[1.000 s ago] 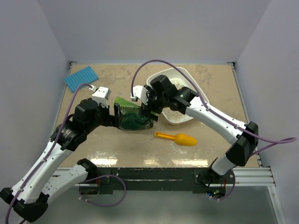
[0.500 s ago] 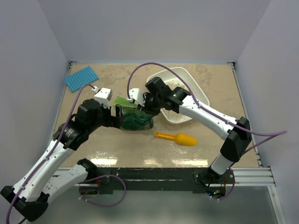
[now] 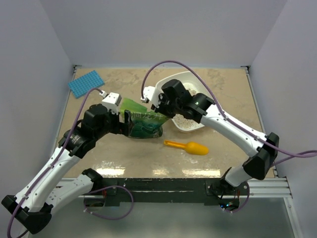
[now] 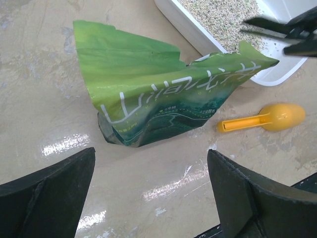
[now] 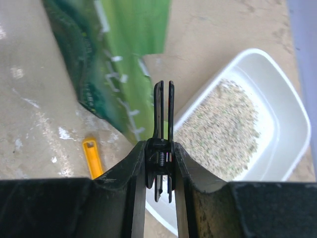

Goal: Fill the litter box with clean litter

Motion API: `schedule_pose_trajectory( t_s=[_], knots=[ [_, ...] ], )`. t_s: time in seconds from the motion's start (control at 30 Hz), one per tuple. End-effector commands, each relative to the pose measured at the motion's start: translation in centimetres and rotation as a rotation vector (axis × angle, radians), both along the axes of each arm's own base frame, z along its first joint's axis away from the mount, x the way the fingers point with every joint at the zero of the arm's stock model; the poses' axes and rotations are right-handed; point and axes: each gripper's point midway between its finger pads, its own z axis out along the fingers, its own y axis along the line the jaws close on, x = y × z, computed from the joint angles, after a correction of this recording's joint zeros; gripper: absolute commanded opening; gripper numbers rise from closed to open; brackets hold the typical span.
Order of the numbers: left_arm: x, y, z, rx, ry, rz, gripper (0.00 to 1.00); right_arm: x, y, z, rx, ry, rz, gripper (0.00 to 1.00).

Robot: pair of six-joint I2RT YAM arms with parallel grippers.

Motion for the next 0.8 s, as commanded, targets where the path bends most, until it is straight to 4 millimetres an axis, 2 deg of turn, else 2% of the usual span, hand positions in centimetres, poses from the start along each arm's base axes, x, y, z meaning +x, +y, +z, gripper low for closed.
schedule_pose_trajectory(
  t_s=[0.0,0.07,0.1,0.13,0.17,0.2,0.23,0.27,0.3,0.33,0.37,0.43,0.47,0.5,0.53,0.57,0.63,0.67,0.73,0.77],
  knots=[
    [0.3,-0.5,0.6,-0.022,-0.026,-0.018,1.00,1.6,-3.3,6.9,0.158,-0.153,-0.230,0.00],
    [0.3,-0.5,0.6,-0.023,-0.028,-0.018,1.00,2.3,-5.0,7.8,0.223,-0.164,-0.366,0.00],
    [0.3,-0.5,0.5,-0.021,-0.025,-0.018,1.00,2.5,-6.5,8.9,0.268,-0.176,-0.432,0.00],
    [0.3,-0.5,0.6,-0.022,-0.026,-0.018,1.00,3.2,-7.7,9.4,0.337,-0.181,-0.562,0.00],
    [0.3,-0.6,0.6,-0.023,-0.026,-0.020,1.00,3.2,-8.8,9.1,0.368,-0.168,-0.634,0.00],
    [0.3,-0.6,0.6,-0.023,-0.026,-0.021,1.00,4.0,-10.7,9.0,0.406,-0.156,-0.729,0.00],
    [0.3,-0.6,0.5,-0.024,-0.023,-0.022,1.00,3.8,-11.7,9.1,0.527,-0.095,-0.846,0.00],
    [0.3,-0.7,0.6,-0.028,-0.025,-0.026,1.00,3.7,-13.0,7.5,0.541,-0.052,-0.928,0.00],
    [0.3,-0.9,0.6,-0.032,-0.024,-0.032,1.00,4.0,-14.4,6.6,0.575,-0.020,-0.996,0.00],
    [0.3,-0.9,0.5,-0.031,-0.017,-0.034,1.00,3.3,-14.8,6.6,0.662,0.016,-1.053,0.00],
    [0.3,-1.0,0.4,-0.030,-0.014,-0.039,1.00,2.7,-15.3,4.0,0.645,0.056,-1.098,0.00],
    [0.2,-1.2,0.3,-0.035,-0.006,-0.050,1.00,2.0,-15.7,2.2,0.717,0.108,-1.189,0.00],
    [0.1,-1.2,0.3,-0.034,-0.006,-0.052,1.00,1.1,-16.7,0.1,0.715,0.120,-1.248,0.00],
    [0.2,-1.3,0.4,-0.038,-0.011,-0.054,1.00,0.9,-17.9,-0.8,0.734,0.096,-1.323,0.00],
    [0.2,-1.3,0.2,-0.036,-0.008,-0.054,1.00,0.7,-18.2,-1.6,0.800,0.116,-1.391,0.00],
    [0.2,-1.3,0.1,-0.035,-0.008,-0.052,1.00,-0.2,-19.0,-3.0,0.815,0.127,-1.430,0.00],
    [0.3,-1.3,-0.1,-0.033,-0.004,-0.052,1.00,-0.9,-20.3,-4.3,0.881,0.133,-1.538,0.00],
    [0.3,-1.4,-0.3,-0.031,0.002,-0.055,1.00,-1.5,-20.9,-5.6,0.874,0.140,-1.577,0.00],
    [0.2,-1.6,-0.5,-0.033,0.011,-0.065,1.00,-2.2,-22.2,-6.0,0.931,0.128,-1.662,0.00],
    [0.1,-1.6,-0.5,-0.034,0.010,-0.070,1.00,-3.1,-22.8,-7.1,0.901,0.135,-1.699,0.00]
  ],
)
